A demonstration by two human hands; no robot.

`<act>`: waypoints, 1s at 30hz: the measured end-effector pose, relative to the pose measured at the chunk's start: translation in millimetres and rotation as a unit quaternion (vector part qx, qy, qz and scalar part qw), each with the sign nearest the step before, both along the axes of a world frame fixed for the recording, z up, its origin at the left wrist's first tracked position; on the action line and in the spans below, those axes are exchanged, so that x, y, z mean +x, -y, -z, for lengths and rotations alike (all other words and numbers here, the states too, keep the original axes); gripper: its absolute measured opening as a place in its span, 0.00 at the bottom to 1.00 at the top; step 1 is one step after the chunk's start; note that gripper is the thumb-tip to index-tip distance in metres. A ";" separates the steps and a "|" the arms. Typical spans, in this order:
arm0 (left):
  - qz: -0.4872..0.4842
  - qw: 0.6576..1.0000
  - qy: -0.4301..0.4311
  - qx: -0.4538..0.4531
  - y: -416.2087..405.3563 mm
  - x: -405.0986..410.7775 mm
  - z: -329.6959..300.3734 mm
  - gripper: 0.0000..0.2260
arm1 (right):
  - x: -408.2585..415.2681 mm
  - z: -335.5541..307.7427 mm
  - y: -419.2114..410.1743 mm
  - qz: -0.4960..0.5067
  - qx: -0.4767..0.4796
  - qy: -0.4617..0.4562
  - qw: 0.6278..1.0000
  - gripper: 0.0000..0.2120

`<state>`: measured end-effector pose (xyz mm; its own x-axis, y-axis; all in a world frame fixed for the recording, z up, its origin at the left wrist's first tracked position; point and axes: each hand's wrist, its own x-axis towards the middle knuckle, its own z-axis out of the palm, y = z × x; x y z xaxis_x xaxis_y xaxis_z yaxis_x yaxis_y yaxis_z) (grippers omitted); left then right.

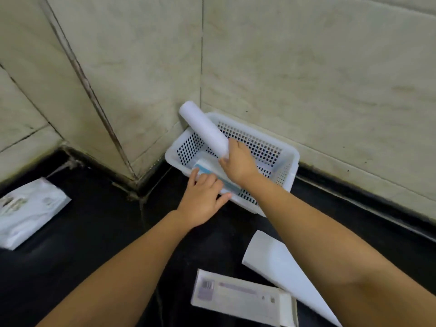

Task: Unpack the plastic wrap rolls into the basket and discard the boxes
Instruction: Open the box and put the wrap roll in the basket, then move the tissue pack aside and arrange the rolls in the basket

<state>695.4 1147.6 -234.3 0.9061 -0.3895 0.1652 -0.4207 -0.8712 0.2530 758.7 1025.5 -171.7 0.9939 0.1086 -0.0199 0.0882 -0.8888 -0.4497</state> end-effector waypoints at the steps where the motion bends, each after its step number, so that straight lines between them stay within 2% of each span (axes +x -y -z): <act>1: 0.003 1.000 0.009 -0.008 -0.3 0.3 1.3 0.20 | -0.4 9.7 -1.9 0.015 -0.013 -0.001 1.000 0.23; 5: 0.000 1.000 0.016 -0.018 1.2 0.6 4.1 0.24 | -6.0 25.3 1.4 0.024 -0.047 0.009 0.999 0.21; 8: 0.006 1.000 0.010 -0.013 1.2 2.6 3.7 0.24 | -10.6 13.4 16.2 0.017 -0.025 -0.004 1.000 0.24; 12: 0.017 1.000 -0.012 -0.011 1.3 3.3 -2.3 0.20 | -40.2 -11.3 66.8 0.042 0.010 0.019 0.999 0.24; 15: 0.013 1.000 0.006 -0.025 22.2 -0.6 -13.8 0.15 | -88.2 -21.1 128.4 0.109 0.016 0.030 0.994 0.23; 17: 0.042 0.998 0.013 -0.037 58.9 -9.4 -27.1 0.13 | -132.3 -22.6 175.6 0.169 0.015 0.023 0.985 0.21; 21: 0.184 0.982 -0.001 -0.052 168.3 -54.0 -53.0 0.12 | -235.5 -20.2 265.8 0.295 0.012 -0.004 0.955 0.21; 26: 0.336 0.941 -0.035 -0.036 303.0 -143.8 -61.3 0.13 | -371.7 -16.0 363.2 0.417 0.020 -0.033 0.908 0.19; 30: 0.418 0.907 -0.055 -0.006 400.6 -223.7 -56.9 0.14 | -474.1 -12.6 436.4 0.485 0.014 -0.040 0.873 0.19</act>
<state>471.7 746.9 -177.4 0.3070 -0.9464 0.1002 -0.9046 -0.2575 0.3397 284.6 589.1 -159.1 0.6135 -0.7826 -0.1050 -0.7337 -0.5158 -0.4424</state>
